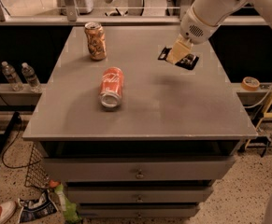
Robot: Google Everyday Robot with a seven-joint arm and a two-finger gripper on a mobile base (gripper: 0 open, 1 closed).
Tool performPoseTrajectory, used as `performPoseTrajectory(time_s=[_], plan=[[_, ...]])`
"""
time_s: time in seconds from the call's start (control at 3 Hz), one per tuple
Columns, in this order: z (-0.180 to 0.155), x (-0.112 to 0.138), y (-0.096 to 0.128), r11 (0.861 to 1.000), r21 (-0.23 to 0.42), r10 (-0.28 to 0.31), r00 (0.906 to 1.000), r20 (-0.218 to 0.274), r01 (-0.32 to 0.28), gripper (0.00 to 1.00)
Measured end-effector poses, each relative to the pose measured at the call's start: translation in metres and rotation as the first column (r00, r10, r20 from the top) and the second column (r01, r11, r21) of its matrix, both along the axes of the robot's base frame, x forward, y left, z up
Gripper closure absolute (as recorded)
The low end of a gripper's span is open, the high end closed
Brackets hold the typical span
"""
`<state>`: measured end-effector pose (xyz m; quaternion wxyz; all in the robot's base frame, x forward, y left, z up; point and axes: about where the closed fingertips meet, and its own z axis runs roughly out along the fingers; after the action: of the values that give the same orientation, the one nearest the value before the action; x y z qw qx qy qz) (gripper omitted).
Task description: Move rxbar chocolate near coke can
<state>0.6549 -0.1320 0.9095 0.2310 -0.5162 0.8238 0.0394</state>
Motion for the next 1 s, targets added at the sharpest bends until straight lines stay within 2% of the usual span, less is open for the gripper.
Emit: performPoseTrajectory(time_s=[0.33,0.67,1.0], plan=[[-0.014,-0.014,0.002,0.998,-0.036,0.06,0.9979,-0.026,-0.061,1.0],[-0.032,-0.037,0.012,0.989,-0.061,0.131,0.9896,-0.059,-0.134,1.0],[-0.052,-0.057,0.029,0.975,-0.064,0.204,0.9732,-0.105,-0.212,1.0]])
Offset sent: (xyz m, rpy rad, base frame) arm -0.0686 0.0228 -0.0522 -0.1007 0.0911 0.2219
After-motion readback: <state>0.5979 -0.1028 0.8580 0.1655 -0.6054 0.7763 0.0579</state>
